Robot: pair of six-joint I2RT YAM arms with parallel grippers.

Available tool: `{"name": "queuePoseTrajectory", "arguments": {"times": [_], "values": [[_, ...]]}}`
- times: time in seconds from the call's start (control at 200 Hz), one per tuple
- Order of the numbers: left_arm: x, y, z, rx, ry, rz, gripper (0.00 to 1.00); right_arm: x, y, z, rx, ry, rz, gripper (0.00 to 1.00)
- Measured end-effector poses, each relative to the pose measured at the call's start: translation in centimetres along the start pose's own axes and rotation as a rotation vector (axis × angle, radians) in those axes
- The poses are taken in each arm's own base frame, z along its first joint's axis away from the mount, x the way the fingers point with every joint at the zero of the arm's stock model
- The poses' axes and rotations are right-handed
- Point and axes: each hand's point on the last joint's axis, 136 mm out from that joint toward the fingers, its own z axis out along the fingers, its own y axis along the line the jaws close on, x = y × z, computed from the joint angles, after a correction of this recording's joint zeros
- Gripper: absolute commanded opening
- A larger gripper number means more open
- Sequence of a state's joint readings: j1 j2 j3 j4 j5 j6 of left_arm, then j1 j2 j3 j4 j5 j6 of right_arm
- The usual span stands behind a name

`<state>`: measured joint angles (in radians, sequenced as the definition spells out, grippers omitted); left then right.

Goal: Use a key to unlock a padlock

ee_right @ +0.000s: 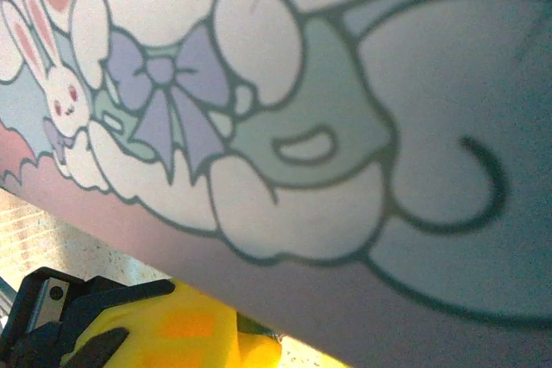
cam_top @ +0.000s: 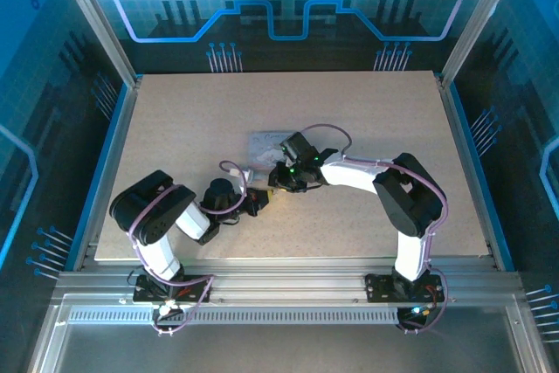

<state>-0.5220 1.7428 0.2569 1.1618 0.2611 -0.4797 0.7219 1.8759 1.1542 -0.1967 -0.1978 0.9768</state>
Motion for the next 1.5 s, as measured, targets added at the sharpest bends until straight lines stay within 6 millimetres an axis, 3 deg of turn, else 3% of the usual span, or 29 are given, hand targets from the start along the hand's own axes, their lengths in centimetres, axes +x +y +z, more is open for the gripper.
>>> {"name": "queuePoseTrajectory", "arguments": {"times": [0.52, 0.91, 1.196, 1.346, 1.396, 1.501], "values": [[0.5, -0.8, -0.1, -0.188, 0.061, 0.287, 0.0, 0.5, 0.1, -0.2, 0.006, 0.014, 0.017, 0.0], [0.6, -1.3, -0.4, -0.408, 0.038, 0.614, 0.0, 0.7, 0.3, -0.4, 0.0, 0.035, 0.034, 0.0], [0.6, -1.3, -0.4, -0.421, 0.032, 0.628, 0.0, 0.7, 0.4, -0.4, -0.004, 0.038, 0.04, 0.0], [0.6, -1.3, -0.5, -0.416, 0.023, 0.618, 0.0, 0.8, 0.4, -0.4, -0.007, 0.04, 0.041, 0.41], [0.8, -1.6, -0.4, -0.393, 0.027, 0.615, 0.0, 0.7, 0.6, -0.4, -0.012, 0.035, 0.047, 0.49], [1.3, -2.2, -0.3, -0.35, 0.039, 0.602, 0.0, 0.6, 0.6, -0.6, -0.014, 0.028, 0.053, 0.55]]}}
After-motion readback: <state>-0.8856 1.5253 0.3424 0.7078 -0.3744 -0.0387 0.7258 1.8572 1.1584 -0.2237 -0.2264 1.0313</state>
